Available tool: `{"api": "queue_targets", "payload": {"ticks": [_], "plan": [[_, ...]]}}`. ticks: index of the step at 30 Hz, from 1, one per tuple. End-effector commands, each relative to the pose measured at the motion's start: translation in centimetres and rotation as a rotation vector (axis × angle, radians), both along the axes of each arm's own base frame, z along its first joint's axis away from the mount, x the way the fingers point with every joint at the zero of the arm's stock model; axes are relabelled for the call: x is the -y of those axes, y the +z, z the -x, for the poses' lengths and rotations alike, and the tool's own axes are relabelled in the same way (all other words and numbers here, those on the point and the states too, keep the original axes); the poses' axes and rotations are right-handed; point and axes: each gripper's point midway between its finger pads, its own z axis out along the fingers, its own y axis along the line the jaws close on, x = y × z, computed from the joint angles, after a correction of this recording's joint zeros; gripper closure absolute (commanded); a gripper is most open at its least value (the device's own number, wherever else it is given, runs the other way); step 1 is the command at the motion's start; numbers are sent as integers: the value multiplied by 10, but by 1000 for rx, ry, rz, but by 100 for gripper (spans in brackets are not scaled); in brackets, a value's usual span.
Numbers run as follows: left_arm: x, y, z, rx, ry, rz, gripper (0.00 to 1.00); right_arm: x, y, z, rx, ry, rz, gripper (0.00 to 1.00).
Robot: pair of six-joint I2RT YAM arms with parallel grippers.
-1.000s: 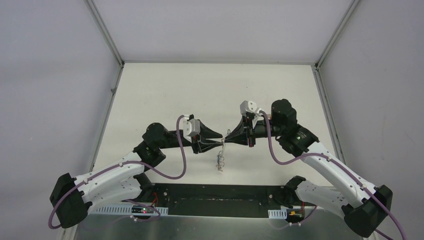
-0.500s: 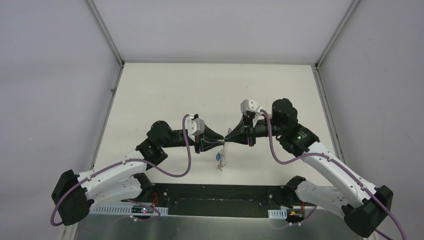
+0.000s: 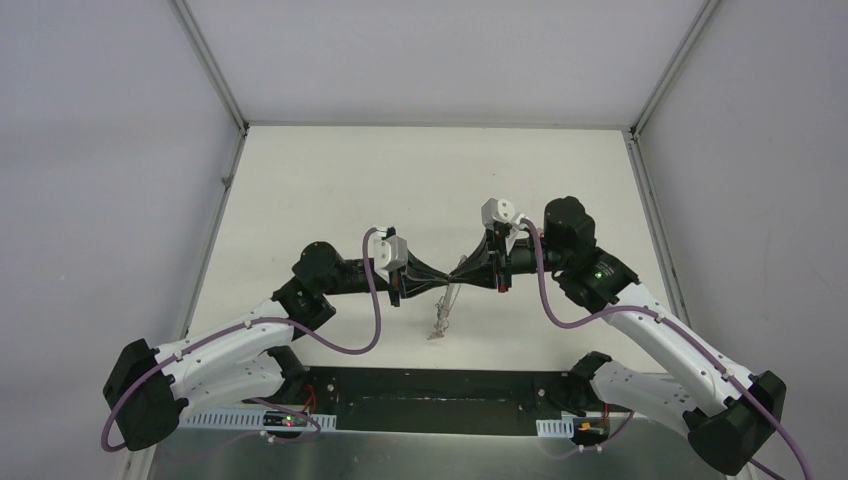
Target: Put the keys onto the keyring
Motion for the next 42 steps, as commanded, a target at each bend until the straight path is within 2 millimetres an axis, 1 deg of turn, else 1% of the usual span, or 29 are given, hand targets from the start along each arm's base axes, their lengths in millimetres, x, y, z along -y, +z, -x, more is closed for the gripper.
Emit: {"api": "queue_targets", "payload": {"ticks": [1,6,8,9,10,11,12,16,17,23,24,25,26,29,30,31,33,36,40,42], "plan": [[1,33,2,66,-5,77,100,-3,33,2,86,25,-79,100],[1,36,3,20,-3,92,100,-2,31,2,87,23,-78,100],[1,37,2,3,3,94,86,-2,32,2,87,22,-78,100],[1,36,1,-4,6,94,81,-2,32,2,88,22,-79,100],[1,36,0,-6,6,94,78,-2,32,2,88,22,-79,100],[2,35,1,-7,3,92,78,-2,32,1,89,20,-78,100],[2,35,1,-7,1,91,81,-2,32,2,90,21,-79,100],[4,34,2,-4,-13,87,98,-2,33,1,93,19,-81,100],[4,33,3,-2,-17,83,100,-2,34,1,94,20,-81,100],[3,28,-1,-12,9,60,100,-1,37,1,100,15,-88,100],[2,28,-2,-11,14,60,100,-1,39,1,106,9,-91,97],[1,28,-2,-11,21,58,100,0,41,1,112,3,-96,88],[0,28,-2,-11,29,57,100,1,44,1,122,-7,-103,72],[-4,28,-2,-1,42,49,100,5,53,-6,155,-79,-131,19],[-6,28,-1,7,42,49,100,7,56,-7,169,-102,-142,7],[-7,28,0,12,44,48,100,9,60,-9,185,-125,-152,1],[-11,30,3,47,45,53,100,15,68,-12,217,-170,-174,0],[-18,33,8,99,50,69,100,19,75,-15,241,-209,-185,0],[-28,43,13,147,69,123,100,17,70,-7,241,-152,-171,0],[-31,48,15,149,71,164,100,15,67,0,234,-104,-173,5]]}}
